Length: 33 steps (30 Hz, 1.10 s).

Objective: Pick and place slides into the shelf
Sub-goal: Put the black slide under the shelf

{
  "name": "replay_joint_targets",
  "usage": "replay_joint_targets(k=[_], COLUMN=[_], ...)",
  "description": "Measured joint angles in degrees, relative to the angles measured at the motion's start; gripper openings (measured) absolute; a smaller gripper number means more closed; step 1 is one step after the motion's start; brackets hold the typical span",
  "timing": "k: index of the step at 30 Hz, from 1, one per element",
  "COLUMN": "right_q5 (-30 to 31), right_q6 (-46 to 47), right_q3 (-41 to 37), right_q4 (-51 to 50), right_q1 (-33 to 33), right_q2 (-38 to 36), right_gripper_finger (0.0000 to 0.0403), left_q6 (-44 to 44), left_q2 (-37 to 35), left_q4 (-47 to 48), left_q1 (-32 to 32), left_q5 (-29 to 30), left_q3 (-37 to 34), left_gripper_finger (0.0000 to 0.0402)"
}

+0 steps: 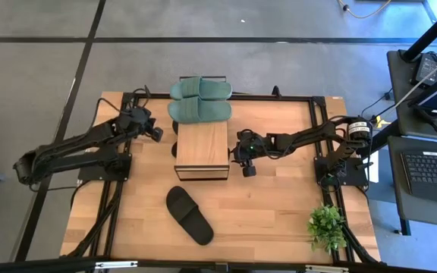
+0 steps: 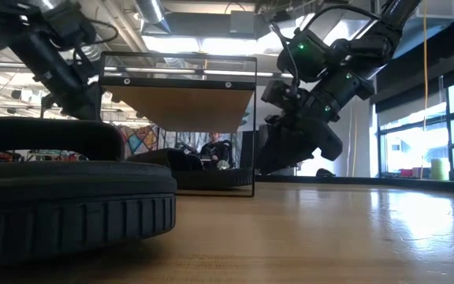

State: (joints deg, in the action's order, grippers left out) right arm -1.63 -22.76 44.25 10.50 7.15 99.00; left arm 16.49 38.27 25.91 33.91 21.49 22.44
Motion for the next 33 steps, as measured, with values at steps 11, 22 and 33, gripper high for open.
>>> replay_joint_targets(k=[11,22,33], right_q5=[0.0,0.0,0.0], right_q6=[-0.1,-2.4,-3.0], right_q3=[0.0,0.0,0.0], right_q4=[0.0,0.0,0.0], right_q1=[0.5,0.5,0.5], right_q2=[0.0,0.0,0.0], right_gripper_finger=[0.0174,0.0174,0.0174], left_q6=[2.5,-0.6,4.8], left_q2=[8.7,17.3,29.2], left_q4=[-7.1,-11.4,-18.1], left_q1=[9.9,16.9,17.2], left_q5=[-11.9,-20.9,-23.7], left_q3=[0.0,0.0,0.0], left_gripper_finger=[0.0000,0.0000,0.0000])
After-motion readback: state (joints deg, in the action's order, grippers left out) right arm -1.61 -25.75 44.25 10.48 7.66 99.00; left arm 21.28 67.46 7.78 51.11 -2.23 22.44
